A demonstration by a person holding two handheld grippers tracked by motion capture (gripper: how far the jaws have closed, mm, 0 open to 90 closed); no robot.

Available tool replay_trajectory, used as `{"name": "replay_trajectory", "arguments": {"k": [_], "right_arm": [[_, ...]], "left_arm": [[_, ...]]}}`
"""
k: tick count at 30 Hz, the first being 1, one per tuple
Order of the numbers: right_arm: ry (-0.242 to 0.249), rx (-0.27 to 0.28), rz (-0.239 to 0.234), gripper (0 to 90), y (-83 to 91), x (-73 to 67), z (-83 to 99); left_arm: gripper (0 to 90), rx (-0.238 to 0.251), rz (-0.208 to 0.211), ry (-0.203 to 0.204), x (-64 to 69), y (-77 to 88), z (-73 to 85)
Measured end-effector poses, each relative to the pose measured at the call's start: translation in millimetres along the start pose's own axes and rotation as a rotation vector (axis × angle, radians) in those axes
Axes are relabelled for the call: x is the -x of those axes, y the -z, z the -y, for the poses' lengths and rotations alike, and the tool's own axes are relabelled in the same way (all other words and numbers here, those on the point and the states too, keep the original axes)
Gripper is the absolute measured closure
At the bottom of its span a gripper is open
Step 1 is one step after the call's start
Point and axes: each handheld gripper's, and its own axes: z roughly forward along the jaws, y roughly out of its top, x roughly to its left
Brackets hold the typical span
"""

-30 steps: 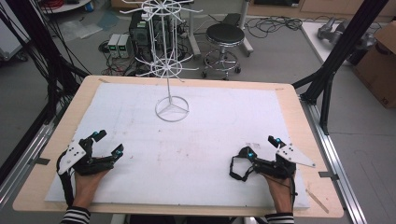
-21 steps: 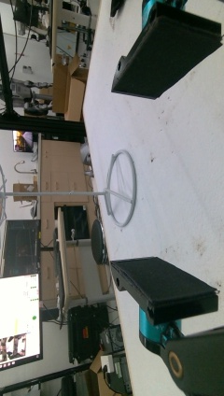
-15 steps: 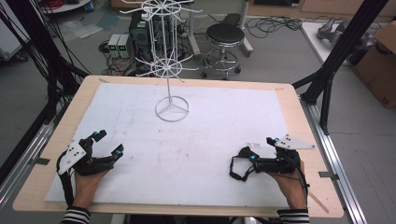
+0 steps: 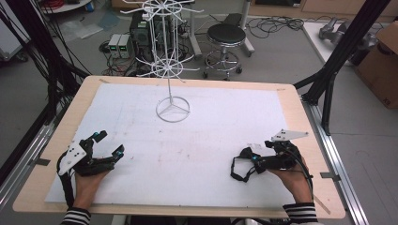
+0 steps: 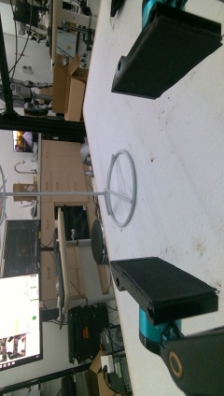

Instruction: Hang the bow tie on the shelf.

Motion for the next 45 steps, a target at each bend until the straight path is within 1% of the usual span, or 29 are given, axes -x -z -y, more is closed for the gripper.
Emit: {"name": "replay_trajectory", "arguments": {"k": [4,6,7,11,15,18,19,21,23,24,29,33,34,35,38,39,40,41,45], "right_arm": [[0.023,-0.077,0.014,29.8,-5.5,2.1,-1.3],[0.04,-0.107,0.005,34.7,-8.1,2.8,-1.4],[0.048,-0.121,0.0,35.6,-9.3,3.2,-1.3],[0.065,-0.168,-0.005,40.2,-14.7,2.9,-0.8],[0.063,-0.209,-0.009,44.9,-19.6,3.2,-1.4],[0.073,-0.239,-0.005,48.0,-22.8,3.4,-2.4],[0.079,-0.243,-0.006,48.2,-23.8,3.7,-2.7],[0.086,-0.256,-0.012,52.7,-25.3,3.6,-3.2],[0.1,-0.269,-0.015,54.9,-26.8,3.7,-3.6],[0.1,-0.277,-0.012,56.4,-27.5,3.4,-3.7],[0.113,-0.303,-0.025,62.4,-31.8,3.4,-4.1],[0.126,-0.323,-0.026,63.6,-36.0,3.0,-4.4],[0.119,-0.33,-0.026,63.9,-36.6,2.6,-4.3],[0.126,-0.33,-0.033,64.0,-37.3,3.3,-4.4],[0.127,-0.34,-0.031,64.1,-38.8,3.2,-4.5],[0.134,-0.342,-0.033,64.1,-39.6,3.6,-4.3],[0.121,-0.354,-0.031,64.3,-39.9,2.5,-4.1],[0.121,-0.359,-0.035,64.8,-40.6,2.6,-4.0],[0.131,-0.374,-0.037,70.1,-42.8,0.9,-4.8]], "left_arm": [[13.2,0.0,0.0,0.0,0.0,0.0,0.0],[13.3,0.0,0.0,0.0,0.0,0.0,0.0],[13.2,-0.001,0.0,-0.001,0.0,0.1,0.0],[13.2,0.0,-0.001,0.002,0.1,0.0,0.0],[13.2,0.001,-0.002,0.002,0.1,0.0,0.0],[13.2,0.001,-0.002,0.002,0.1,0.0,0.1],[13.3,0.001,-0.002,0.002,0.1,0.0,0.0],[13.2,0.0,-0.002,0.002,0.0,0.0,0.0],[13.3,0.001,-0.002,0.003,0.0,-0.1,0.1],[13.3,0.0,-0.002,0.002,0.0,0.0,0.0],[13.3,0.0,-0.001,0.004,0.0,0.0,0.0],[13.4,0.001,-0.001,0.005,-0.1,0.0,0.1],[13.4,0.001,-0.001,0.005,0.0,0.0,0.0],[13.4,0.001,-0.001,0.005,0.0,0.0,0.1],[13.4,0.001,-0.001,0.005,-0.1,-0.1,0.1],[13.5,0.001,-0.001,0.005,-0.1,0.0,0.1],[13.5,0.001,-0.001,0.006,-0.1,-0.1,0.1],[13.5,0.001,-0.001,0.006,-0.2,0.0,0.1],[13.5,0.0,-0.001,0.006,-0.3,0.1,0.0]]}}
